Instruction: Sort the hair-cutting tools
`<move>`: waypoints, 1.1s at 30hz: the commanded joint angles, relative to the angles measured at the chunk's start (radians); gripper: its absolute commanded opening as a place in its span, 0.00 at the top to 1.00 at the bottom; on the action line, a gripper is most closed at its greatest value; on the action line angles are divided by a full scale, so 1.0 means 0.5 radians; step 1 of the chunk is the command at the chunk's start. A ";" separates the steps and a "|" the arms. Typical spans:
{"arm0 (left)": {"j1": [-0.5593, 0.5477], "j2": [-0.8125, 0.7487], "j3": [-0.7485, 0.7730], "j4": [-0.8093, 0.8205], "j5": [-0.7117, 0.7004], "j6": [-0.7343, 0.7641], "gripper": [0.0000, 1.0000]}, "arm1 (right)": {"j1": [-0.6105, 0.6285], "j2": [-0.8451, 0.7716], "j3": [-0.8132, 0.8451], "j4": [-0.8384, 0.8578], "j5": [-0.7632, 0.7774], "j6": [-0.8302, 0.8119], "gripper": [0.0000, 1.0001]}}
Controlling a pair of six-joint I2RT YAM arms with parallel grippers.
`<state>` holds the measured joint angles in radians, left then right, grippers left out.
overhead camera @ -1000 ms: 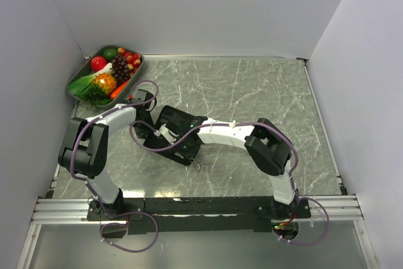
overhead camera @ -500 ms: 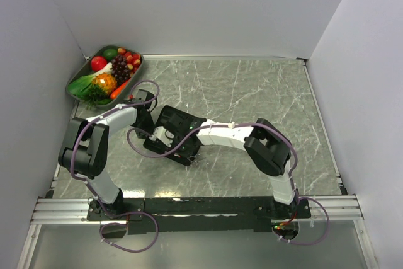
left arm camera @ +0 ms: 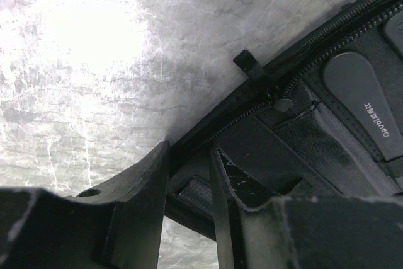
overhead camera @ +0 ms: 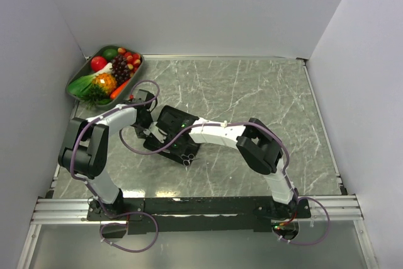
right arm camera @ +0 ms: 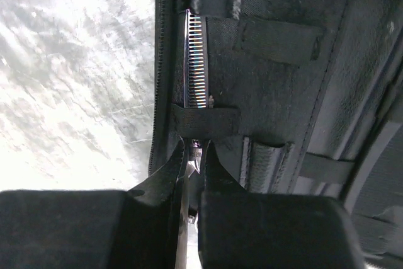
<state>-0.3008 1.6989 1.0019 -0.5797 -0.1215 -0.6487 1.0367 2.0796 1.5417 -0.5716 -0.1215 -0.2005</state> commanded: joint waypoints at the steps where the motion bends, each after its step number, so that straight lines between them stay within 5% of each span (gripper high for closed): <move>1: -0.135 0.155 -0.169 0.165 0.338 -0.129 0.63 | -0.006 0.016 0.009 0.079 0.031 0.357 1.00; 13: -0.138 0.124 -0.209 0.171 0.335 -0.141 0.63 | -0.002 -0.116 -0.144 0.066 0.105 0.456 1.00; 27: -0.205 0.106 -0.249 0.211 0.357 -0.184 0.64 | 0.001 -0.057 -0.163 0.538 0.074 -0.038 1.00; 33: -0.230 0.063 -0.307 0.245 0.363 -0.218 0.63 | -0.002 -0.067 -0.169 0.720 -0.030 0.054 0.98</move>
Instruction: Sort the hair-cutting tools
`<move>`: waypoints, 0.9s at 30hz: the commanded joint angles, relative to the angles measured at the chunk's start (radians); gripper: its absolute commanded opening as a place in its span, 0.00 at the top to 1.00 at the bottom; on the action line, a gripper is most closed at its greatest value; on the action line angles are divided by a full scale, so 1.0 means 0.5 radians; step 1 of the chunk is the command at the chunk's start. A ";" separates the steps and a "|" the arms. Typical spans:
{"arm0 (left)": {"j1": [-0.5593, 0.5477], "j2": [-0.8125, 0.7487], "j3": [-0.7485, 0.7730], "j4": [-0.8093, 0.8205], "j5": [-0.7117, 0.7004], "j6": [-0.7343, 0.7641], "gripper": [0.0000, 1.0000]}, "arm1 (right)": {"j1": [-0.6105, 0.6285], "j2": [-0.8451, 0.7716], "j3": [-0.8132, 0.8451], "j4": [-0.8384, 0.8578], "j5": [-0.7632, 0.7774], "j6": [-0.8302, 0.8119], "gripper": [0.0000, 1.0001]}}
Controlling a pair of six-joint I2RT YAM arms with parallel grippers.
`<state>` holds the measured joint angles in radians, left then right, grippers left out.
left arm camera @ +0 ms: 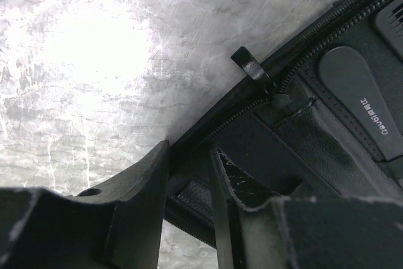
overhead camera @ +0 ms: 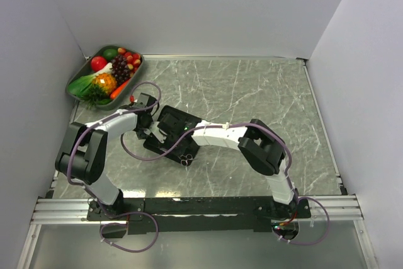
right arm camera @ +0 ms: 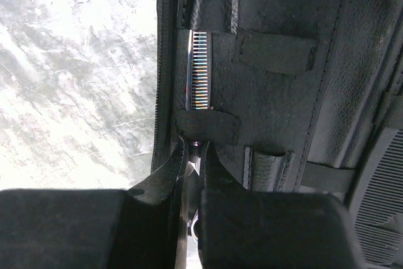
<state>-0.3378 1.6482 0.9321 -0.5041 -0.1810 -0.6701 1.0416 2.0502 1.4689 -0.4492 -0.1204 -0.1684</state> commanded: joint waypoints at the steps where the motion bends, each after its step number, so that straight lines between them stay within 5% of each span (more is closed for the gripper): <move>1: -0.159 0.158 -0.171 0.094 0.479 -0.178 0.64 | -0.006 -0.014 -0.044 0.496 -0.008 0.011 0.95; 8: -0.165 0.112 -0.201 0.097 0.466 -0.191 0.63 | -0.009 -0.406 -0.293 0.601 0.289 0.128 0.62; 16: -0.165 0.094 -0.162 0.115 0.479 -0.191 0.63 | -0.006 -1.007 -0.621 0.300 0.373 0.223 0.58; 27: -0.165 0.131 -0.119 0.109 0.454 -0.160 0.63 | -0.028 -1.318 -0.836 -0.046 0.336 0.061 0.56</move>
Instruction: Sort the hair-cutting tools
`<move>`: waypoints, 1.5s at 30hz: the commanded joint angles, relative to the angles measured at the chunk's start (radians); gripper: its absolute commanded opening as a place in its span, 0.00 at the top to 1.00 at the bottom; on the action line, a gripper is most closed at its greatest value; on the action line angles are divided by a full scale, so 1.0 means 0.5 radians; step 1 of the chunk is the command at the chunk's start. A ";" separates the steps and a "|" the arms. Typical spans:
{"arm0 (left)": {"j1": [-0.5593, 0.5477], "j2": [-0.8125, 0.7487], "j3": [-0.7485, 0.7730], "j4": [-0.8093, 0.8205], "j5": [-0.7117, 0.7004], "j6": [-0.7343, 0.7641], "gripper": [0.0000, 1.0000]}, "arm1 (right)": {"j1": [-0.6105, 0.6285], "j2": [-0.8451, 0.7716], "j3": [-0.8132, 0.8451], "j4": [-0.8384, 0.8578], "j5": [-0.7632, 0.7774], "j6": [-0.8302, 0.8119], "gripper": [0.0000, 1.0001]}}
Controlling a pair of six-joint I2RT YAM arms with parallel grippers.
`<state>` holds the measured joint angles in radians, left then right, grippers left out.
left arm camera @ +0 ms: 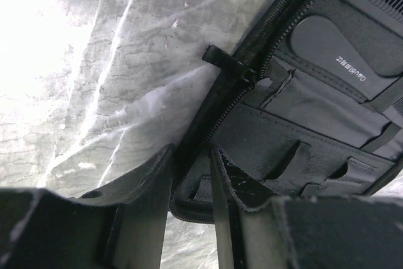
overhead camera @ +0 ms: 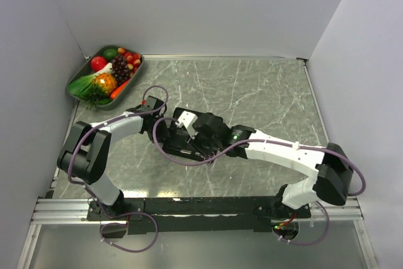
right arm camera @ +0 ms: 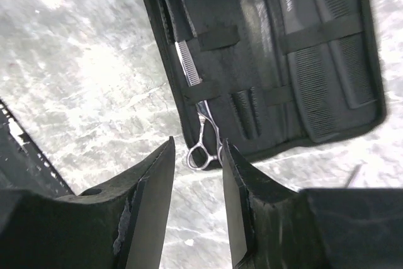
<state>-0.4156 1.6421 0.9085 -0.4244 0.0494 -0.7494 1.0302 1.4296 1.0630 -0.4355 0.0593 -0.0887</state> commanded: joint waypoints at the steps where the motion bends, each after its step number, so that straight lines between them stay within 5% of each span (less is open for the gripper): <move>1: -0.009 0.149 -0.071 -0.050 -0.007 -0.001 0.63 | -0.017 -0.083 -0.034 -0.114 -0.045 -0.141 0.56; 6: -0.009 0.167 -0.065 -0.038 0.002 0.008 0.63 | -0.106 0.003 -0.037 -0.221 -0.376 -0.224 0.55; 14: -0.006 0.146 -0.056 -0.041 0.012 0.038 0.63 | -0.195 0.190 -0.098 -0.243 -0.490 -0.203 0.54; 45: 0.000 0.167 -0.084 -0.029 0.061 0.134 0.64 | -0.327 0.503 0.123 -0.298 -0.349 -0.338 0.51</move>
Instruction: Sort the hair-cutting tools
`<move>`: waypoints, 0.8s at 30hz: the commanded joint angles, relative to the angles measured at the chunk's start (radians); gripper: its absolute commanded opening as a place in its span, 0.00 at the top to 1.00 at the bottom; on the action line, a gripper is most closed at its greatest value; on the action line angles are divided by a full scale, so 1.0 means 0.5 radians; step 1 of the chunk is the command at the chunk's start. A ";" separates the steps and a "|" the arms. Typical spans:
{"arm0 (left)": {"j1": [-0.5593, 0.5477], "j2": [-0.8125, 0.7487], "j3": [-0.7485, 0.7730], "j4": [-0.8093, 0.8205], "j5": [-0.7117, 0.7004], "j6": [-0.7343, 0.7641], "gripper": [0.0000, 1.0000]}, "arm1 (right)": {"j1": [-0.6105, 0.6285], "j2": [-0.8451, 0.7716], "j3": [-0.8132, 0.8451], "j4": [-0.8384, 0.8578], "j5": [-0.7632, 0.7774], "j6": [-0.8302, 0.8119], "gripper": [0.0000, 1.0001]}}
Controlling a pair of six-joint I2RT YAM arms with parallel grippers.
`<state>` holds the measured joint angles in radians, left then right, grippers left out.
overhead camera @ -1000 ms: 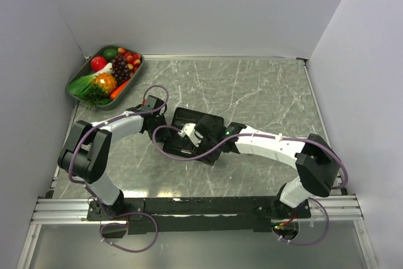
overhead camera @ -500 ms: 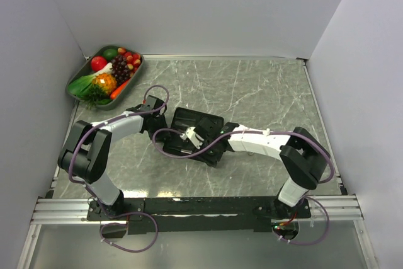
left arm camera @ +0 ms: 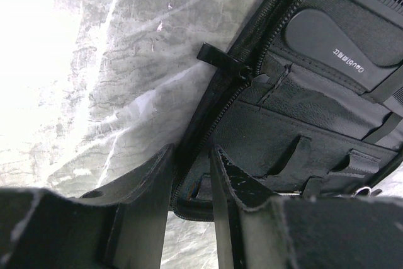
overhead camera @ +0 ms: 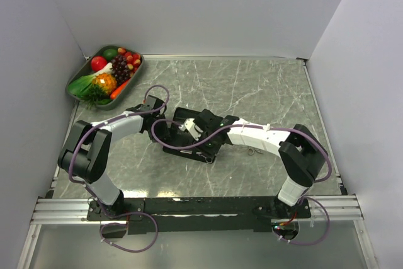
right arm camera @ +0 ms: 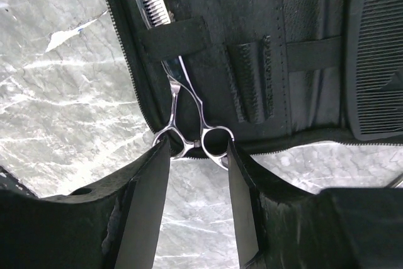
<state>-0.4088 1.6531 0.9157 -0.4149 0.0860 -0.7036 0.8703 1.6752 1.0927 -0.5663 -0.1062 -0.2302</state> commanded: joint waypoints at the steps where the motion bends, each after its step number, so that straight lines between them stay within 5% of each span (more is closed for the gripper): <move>1: -0.014 0.145 -0.101 -0.045 -0.016 0.042 0.63 | -0.007 0.024 0.069 -0.042 -0.021 -0.061 0.51; 24: -0.011 0.139 -0.141 -0.032 -0.009 0.048 0.64 | -0.007 0.129 -0.044 0.028 -0.036 -0.076 0.54</move>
<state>-0.4068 1.6531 0.9096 -0.4000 0.0994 -0.6991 0.8703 1.7313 1.0863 -0.5762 -0.1238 -0.2489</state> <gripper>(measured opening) 0.366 0.466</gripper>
